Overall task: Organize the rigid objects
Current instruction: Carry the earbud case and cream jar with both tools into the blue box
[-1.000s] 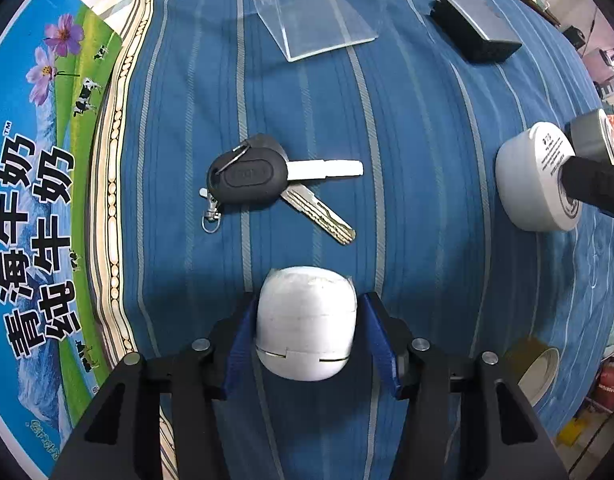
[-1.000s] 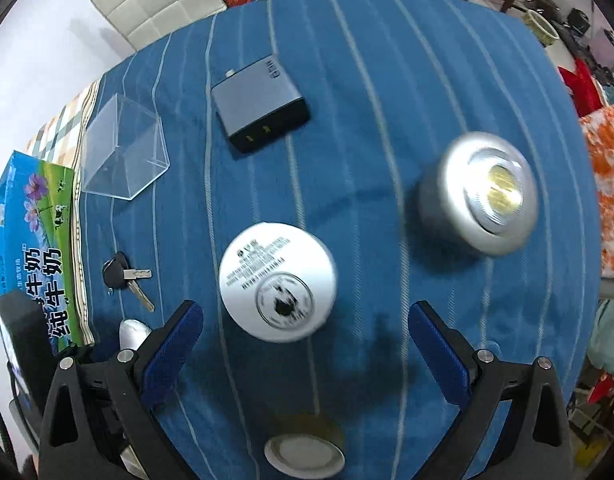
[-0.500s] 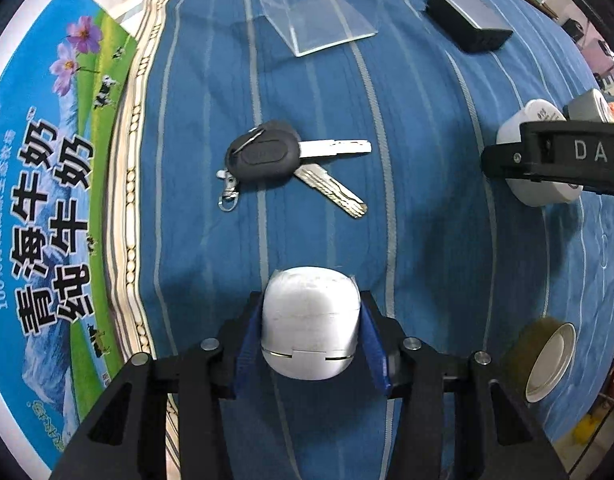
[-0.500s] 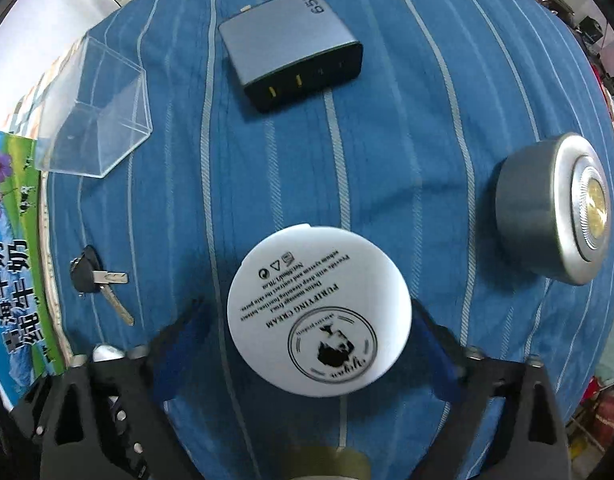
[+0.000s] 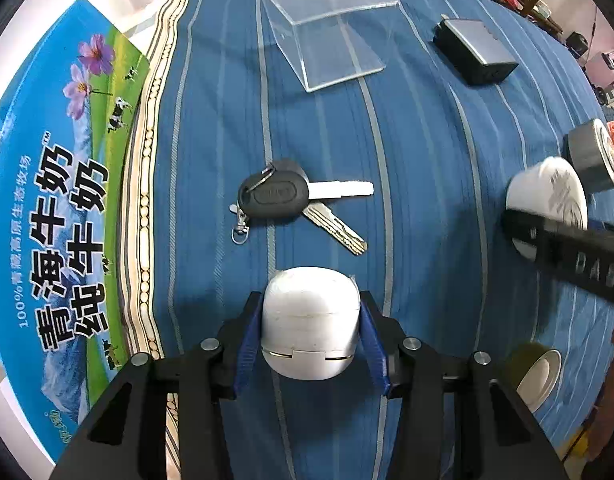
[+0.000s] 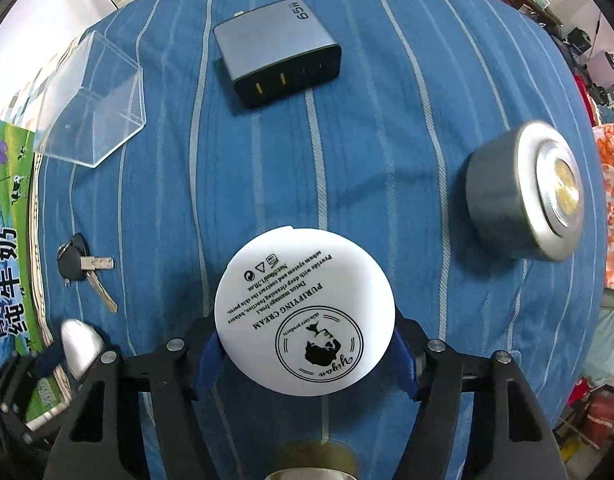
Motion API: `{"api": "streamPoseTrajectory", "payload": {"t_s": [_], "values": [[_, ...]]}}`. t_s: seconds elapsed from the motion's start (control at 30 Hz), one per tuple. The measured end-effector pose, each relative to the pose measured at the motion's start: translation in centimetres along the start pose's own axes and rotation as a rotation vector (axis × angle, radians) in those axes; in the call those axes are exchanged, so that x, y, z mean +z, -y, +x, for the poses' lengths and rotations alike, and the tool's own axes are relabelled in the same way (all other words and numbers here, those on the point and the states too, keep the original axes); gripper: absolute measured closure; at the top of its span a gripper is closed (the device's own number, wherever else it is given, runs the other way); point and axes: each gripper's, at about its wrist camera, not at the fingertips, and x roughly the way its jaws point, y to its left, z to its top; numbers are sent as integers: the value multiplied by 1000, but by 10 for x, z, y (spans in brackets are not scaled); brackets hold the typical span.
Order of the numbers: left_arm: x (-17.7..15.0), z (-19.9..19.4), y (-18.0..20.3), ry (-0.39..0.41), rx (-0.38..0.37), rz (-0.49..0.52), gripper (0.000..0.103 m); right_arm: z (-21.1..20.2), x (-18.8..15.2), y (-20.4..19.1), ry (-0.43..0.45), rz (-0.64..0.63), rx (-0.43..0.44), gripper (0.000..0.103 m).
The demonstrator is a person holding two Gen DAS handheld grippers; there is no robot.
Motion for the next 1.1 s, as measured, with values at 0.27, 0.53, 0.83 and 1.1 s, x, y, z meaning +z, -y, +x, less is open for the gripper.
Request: {"api": "streamPoseTrajectory", "payload": {"t_s": [0.27,0.53,0.83,1.1], "values": [[-12,-26,-8,34,1,13,59,-11,-32,-7,44,2,-1,33],[-28,-76,-17,103,-7,35,59,-50,-60,4,90,22,53,33],[-43,-170,-35,233,-34,39,59,-126,-67,12,176,37,145,33],[-28,-219,-101,329,29,1,59,-190,-52,-43,235,-14,249,33]]}}
